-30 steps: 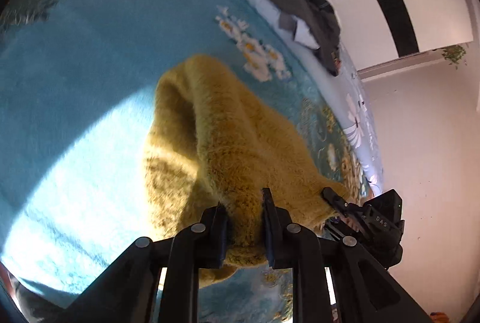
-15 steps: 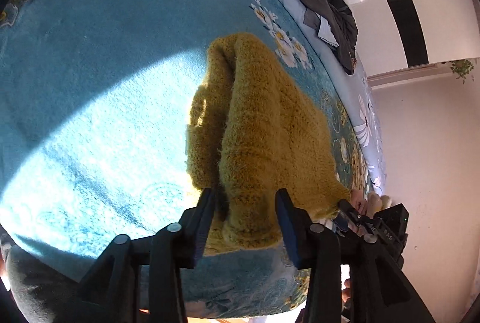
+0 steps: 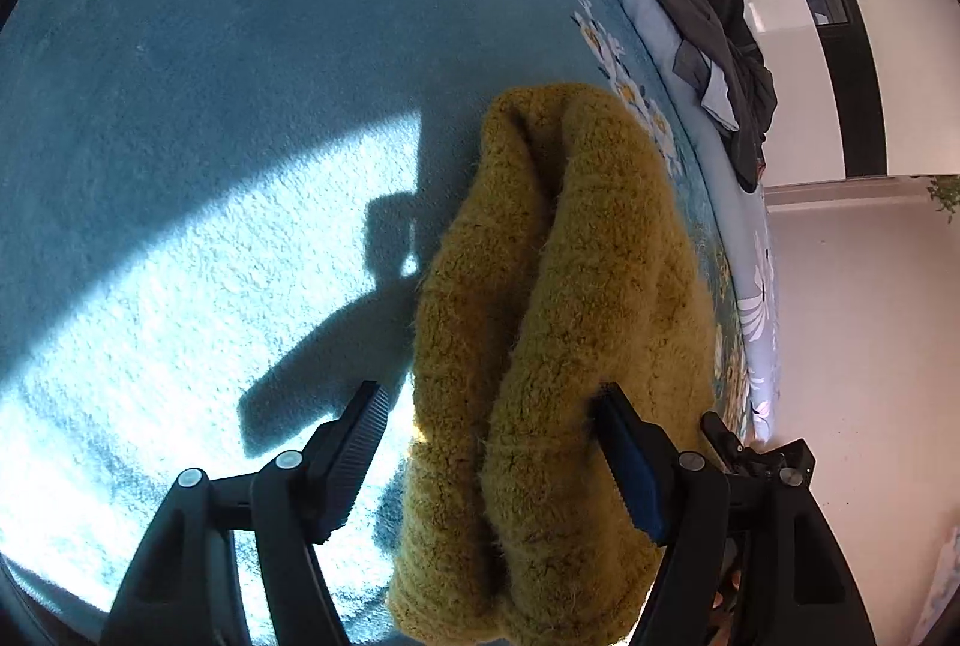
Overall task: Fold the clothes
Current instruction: 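Lift the folded vest with both tools and carry it to the pink fleece pile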
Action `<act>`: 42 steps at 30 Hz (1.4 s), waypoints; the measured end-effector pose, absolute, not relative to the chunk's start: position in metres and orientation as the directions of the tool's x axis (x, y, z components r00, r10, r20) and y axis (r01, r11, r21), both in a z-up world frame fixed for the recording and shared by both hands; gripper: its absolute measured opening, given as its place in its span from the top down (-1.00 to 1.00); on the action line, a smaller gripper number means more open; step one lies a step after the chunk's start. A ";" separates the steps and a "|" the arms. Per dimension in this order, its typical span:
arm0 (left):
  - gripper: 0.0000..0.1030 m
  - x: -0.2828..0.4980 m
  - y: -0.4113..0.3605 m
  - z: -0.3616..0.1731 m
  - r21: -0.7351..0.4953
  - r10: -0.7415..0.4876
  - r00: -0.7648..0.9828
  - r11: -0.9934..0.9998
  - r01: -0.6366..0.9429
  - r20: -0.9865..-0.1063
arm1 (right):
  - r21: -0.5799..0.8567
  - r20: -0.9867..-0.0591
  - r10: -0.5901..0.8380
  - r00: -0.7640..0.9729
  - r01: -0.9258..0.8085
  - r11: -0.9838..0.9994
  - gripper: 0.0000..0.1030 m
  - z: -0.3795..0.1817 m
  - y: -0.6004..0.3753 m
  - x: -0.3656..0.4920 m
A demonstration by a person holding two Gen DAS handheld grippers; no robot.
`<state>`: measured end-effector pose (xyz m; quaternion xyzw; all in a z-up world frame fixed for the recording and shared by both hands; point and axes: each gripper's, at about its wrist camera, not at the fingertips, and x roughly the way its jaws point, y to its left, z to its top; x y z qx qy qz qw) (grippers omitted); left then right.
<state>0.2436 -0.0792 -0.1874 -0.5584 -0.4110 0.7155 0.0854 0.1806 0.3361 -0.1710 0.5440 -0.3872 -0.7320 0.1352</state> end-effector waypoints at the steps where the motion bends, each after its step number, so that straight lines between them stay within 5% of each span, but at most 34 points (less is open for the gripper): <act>1: -0.41 0.243 -0.073 -0.185 -0.680 0.581 -0.355 -0.657 0.326 -0.732 | 0.710 -0.695 -0.615 -0.371 -0.226 -0.667 -0.49 -0.171 0.334 0.178; 3: -0.38 0.242 -0.061 -0.180 -0.656 0.560 -0.351 -0.693 0.298 -0.751 | 0.722 -0.687 -0.628 -0.366 -0.240 -0.649 -0.49 -0.172 0.330 0.176; 6: 0.01 0.242 -0.047 -0.168 -0.588 0.489 -0.356 -0.762 0.270 -0.796 | 0.751 -0.659 -0.662 -0.357 -0.271 -0.601 -0.44 -0.174 0.324 0.174; 8: 0.29 0.243 -0.045 -0.157 -0.574 0.470 -0.365 -0.772 0.272 -0.804 | 0.743 -0.669 -0.658 -0.346 -0.278 -0.609 -0.06 -0.173 0.318 0.174; 10: 0.34 0.243 -0.043 -0.143 -0.567 0.456 -0.377 -0.779 0.269 -0.806 | 0.723 -0.690 -0.642 -0.335 -0.268 -0.637 0.15 -0.169 0.314 0.174; 18: 0.35 0.249 -0.005 -0.050 -0.531 0.430 -0.449 -0.838 0.124 -0.783 | 0.846 -0.527 -0.757 -0.385 -0.151 -0.512 0.37 -0.117 0.325 0.181; 31: 0.35 0.229 0.202 0.104 -0.565 0.658 -0.482 -0.750 -0.345 -0.579 | 0.826 -0.347 -0.712 -0.611 0.160 -0.540 0.37 0.045 0.494 0.265; 42: 0.35 0.236 0.405 0.107 -0.566 0.750 -0.256 -0.639 -0.521 -0.610 | 0.741 -0.418 -0.471 -0.777 0.008 -0.671 0.37 0.095 0.672 0.339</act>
